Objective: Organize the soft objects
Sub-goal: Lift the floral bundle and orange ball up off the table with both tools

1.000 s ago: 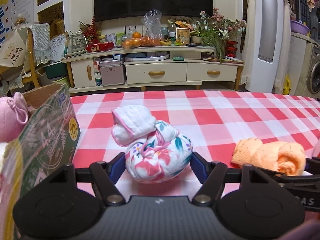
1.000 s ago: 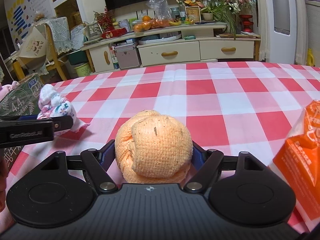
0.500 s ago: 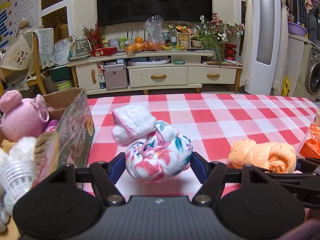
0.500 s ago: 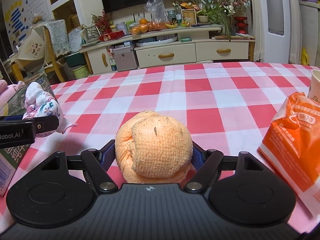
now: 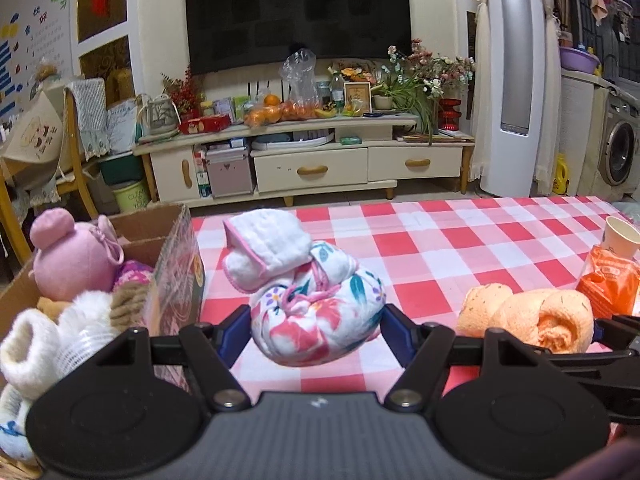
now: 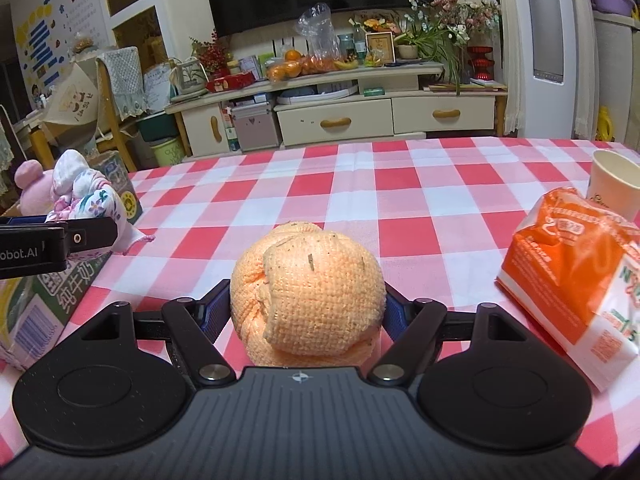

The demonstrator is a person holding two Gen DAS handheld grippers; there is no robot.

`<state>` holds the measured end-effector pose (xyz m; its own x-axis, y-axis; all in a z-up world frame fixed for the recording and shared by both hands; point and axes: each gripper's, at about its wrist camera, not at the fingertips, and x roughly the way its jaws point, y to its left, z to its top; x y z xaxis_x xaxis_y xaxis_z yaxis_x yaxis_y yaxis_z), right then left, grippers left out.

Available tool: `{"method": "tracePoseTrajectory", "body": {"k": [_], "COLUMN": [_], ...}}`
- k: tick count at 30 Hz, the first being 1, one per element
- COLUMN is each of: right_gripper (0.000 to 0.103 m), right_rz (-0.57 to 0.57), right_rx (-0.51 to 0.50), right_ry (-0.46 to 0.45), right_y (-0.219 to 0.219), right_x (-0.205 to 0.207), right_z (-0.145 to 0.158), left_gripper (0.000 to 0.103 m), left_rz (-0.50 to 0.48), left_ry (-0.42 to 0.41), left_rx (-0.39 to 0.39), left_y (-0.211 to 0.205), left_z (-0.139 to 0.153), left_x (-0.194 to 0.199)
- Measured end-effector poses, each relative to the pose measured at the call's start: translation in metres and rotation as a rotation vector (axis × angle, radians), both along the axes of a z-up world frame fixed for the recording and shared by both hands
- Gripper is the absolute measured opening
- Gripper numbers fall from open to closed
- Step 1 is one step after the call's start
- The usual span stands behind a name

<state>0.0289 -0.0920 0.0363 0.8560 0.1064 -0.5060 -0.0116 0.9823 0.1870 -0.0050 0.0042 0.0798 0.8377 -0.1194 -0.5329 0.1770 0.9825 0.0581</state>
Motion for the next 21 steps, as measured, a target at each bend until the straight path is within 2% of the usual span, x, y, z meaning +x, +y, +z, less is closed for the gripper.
{"method": "tracePoseTrajectory", "body": {"k": [10,21], "right_gripper": [0.093,0.093], "right_rz": [-0.009,0.013], "right_rx": [-0.016,-0.062], "right_ry": [-0.034,-0.079], "right_y": [0.007,0.023], "right_x": [-0.019,-0.033], "right_z": [0.014,0.031], "left_gripper": [0.069,0.069], "left_rz": [-0.024,-0.029], "left_ry": [-0.043,-0.079], "left_rx": [0.007,-0.021], "left_y": [0.008,0.026], "left_z": [0.014,0.032], "left_x": [-0.017,-0.027]}}
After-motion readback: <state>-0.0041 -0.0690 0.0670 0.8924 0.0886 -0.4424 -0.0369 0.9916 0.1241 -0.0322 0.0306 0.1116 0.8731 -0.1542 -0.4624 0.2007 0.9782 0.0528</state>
